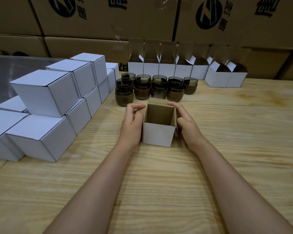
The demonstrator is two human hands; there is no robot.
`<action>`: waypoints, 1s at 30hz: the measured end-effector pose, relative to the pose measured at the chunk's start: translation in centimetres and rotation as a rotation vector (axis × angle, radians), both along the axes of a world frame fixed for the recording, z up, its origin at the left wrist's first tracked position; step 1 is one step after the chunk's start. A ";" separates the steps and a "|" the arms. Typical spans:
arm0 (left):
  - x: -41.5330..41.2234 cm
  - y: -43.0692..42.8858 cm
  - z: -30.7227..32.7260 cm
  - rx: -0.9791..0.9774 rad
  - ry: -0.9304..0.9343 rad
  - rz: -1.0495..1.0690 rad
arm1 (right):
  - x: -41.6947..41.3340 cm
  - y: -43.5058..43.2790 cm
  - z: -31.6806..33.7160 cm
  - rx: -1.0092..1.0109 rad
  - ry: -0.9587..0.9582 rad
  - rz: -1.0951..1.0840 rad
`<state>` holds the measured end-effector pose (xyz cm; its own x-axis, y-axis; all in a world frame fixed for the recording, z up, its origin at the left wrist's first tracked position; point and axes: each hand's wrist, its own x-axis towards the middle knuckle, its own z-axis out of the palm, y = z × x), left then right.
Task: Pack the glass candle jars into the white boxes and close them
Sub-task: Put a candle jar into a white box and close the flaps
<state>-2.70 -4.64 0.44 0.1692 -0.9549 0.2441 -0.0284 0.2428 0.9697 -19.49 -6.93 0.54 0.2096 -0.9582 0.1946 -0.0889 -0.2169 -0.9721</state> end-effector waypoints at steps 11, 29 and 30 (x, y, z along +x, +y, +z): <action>0.8 -1.1 0.7 0.122 0.438 0.043 | 0.0 0.4 0.4 -0.091 -0.018 0.036; 5.5 -8.7 0.0 0.081 -0.469 0.363 | 0.3 0.2 0.3 -0.144 0.028 -0.003; 5.5 -8.4 0.3 0.076 -0.428 0.349 | 0.3 0.1 0.2 -0.146 0.029 -0.006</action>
<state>2.75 -13.05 0.76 0.3800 -0.8773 0.2932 -0.4896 0.0782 0.8684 -19.15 -6.79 0.78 0.2117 -0.9213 0.3263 -0.1184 -0.3556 -0.9271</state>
